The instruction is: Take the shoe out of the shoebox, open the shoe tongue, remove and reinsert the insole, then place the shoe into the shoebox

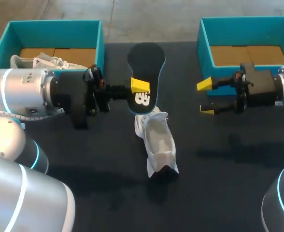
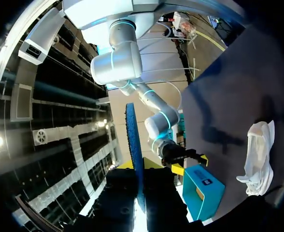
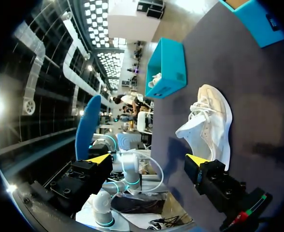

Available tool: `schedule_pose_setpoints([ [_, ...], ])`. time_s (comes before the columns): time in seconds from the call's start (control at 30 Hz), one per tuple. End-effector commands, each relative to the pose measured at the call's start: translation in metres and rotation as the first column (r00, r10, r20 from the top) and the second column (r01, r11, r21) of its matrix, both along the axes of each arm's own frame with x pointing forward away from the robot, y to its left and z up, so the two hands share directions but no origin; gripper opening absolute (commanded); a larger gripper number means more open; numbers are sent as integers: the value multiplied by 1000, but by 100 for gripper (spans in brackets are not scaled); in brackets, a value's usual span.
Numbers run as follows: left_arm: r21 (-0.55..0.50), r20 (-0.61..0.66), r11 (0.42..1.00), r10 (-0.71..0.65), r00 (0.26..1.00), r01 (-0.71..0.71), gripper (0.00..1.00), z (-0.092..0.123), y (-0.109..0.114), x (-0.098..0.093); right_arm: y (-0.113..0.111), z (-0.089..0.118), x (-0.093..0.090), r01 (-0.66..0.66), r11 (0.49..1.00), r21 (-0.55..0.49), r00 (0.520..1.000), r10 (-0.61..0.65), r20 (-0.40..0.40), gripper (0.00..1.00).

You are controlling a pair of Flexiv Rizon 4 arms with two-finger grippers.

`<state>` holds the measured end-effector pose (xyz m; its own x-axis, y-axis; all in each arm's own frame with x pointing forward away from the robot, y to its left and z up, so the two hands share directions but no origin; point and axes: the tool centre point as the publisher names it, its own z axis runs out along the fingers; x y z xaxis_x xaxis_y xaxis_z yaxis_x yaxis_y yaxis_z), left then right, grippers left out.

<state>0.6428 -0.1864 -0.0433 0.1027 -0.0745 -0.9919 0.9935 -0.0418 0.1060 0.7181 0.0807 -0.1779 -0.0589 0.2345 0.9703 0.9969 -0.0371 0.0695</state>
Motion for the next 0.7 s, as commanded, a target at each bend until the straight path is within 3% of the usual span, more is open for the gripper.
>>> schedule_pose_setpoints([
  [0.03,2,3,1000,0,1000,0,0,1,-1,0,1,0,-1,3,1000,-2,1000,-3,0,100],
  [0.2,2,3,1000,0,1000,0,0,1,-1,0,1,0,-1,3,1000,-2,1000,-3,0,100],
  [0.53,19,232,997,62,971,-68,0,-45,-10,10,1,0,-1,3,1000,-2,1000,-3,0,100],
  [0.7,42,263,998,34,964,-47,0,-64,-17,18,1,0,-1,3,1000,-2,1000,-3,0,100],
])
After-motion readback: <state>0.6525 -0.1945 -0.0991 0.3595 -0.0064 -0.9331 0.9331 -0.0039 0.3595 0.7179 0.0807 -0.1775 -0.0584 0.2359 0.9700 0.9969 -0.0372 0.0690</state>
